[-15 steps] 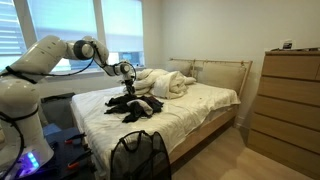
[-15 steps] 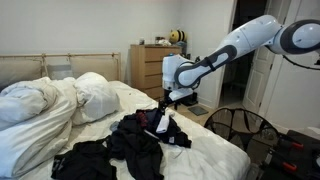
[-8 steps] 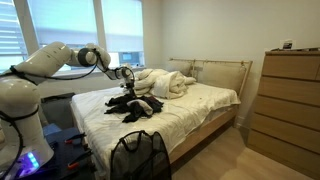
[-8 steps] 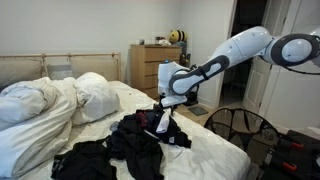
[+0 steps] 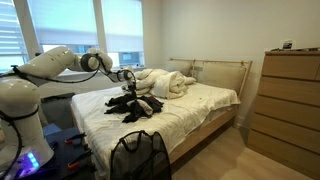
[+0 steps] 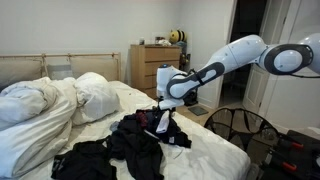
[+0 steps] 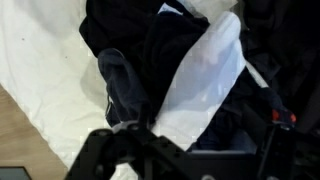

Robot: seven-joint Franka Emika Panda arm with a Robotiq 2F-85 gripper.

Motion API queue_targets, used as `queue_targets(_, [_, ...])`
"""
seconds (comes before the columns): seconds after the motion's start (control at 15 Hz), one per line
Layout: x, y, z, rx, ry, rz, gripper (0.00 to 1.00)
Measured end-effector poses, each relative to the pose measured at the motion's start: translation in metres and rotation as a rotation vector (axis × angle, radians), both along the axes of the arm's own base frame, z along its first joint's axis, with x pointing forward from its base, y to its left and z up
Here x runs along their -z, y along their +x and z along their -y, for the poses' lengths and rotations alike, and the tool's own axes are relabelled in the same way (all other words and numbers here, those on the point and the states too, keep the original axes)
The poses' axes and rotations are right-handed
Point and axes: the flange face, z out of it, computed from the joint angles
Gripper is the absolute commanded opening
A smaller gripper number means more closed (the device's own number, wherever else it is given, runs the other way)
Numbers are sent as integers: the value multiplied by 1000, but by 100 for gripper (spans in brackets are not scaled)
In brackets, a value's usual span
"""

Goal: Drop socks and a tank top in the laundry basket

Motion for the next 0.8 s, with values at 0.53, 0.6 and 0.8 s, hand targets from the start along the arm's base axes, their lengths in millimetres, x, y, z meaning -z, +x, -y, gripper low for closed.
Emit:
queue_targets(0.53, [0,9,1,18,-5,-12,7])
queue_targets(0.6, [-1,9,2,19,-5,-13,1])
queue_targets(0.8, [-5,12,2,23,-6,-12,1])
